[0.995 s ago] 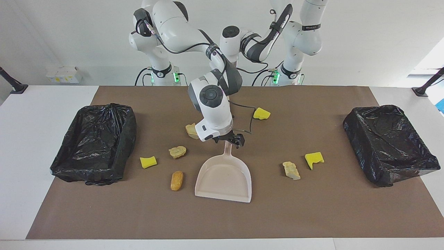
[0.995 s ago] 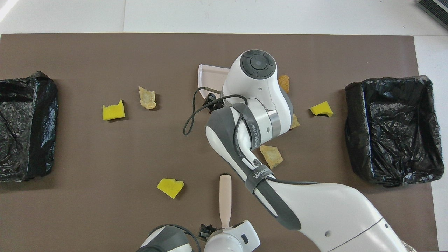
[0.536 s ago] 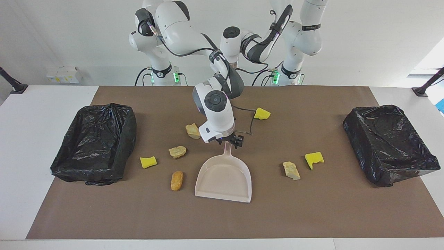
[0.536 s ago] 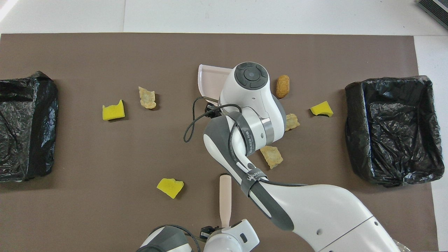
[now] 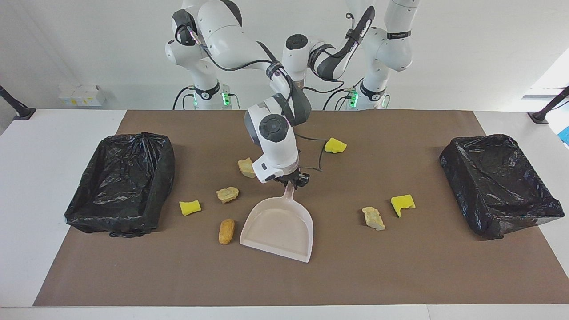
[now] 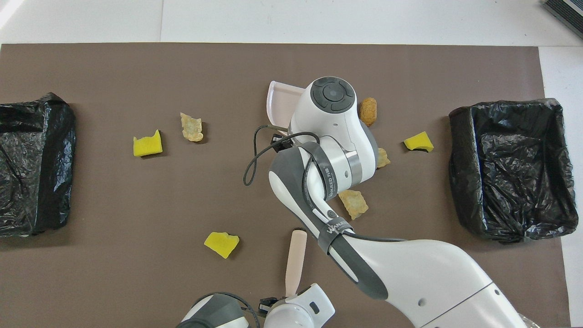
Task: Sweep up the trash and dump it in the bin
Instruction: 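Grasp the dustpan handle with the right gripper and lift it, then place the dustpan near the debris while the left gripper carries the brush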
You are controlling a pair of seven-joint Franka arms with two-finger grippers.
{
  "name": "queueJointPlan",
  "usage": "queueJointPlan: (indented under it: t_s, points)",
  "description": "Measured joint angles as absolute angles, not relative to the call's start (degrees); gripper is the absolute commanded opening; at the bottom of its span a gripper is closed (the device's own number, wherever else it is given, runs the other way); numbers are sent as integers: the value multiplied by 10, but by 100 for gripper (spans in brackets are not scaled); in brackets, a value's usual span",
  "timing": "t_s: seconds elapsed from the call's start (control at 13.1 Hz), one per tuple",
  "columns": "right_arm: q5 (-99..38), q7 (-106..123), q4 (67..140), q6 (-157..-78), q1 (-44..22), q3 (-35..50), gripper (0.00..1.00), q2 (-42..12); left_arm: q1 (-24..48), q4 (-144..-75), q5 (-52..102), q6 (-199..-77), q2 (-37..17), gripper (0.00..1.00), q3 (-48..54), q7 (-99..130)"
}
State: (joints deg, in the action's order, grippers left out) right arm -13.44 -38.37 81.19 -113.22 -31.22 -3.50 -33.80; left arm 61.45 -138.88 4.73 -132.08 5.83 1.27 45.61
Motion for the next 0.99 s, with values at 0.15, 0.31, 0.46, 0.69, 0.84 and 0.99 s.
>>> queueJointPlan:
  t_s: [0.15,0.31,0.46,0.69,0.84,0.99]
  points:
    - [-134,-343,808,-1133,-298,-36,0,-328,613,-1375,47,-1273,70,0,5,460]
    - [-134,-299,808,-1130,-291,-36,0,-295,601,-1362,47,-1226,89,0,-3,463]
    - [-130,-236,812,-1107,-286,-37,0,-254,567,-1358,34,-1203,109,0,-6,463]
    - [-83,-104,816,-1034,-255,-39,0,-210,475,-1326,-18,-1164,121,0,-10,416]
    - [-47,-3,818,-983,-231,-39,0,-191,394,-1299,-25,-1158,118,0,-12,348]
    - [-14,110,826,-948,-223,-39,0,-177,309,-1270,-28,-1157,100,0,-14,276]
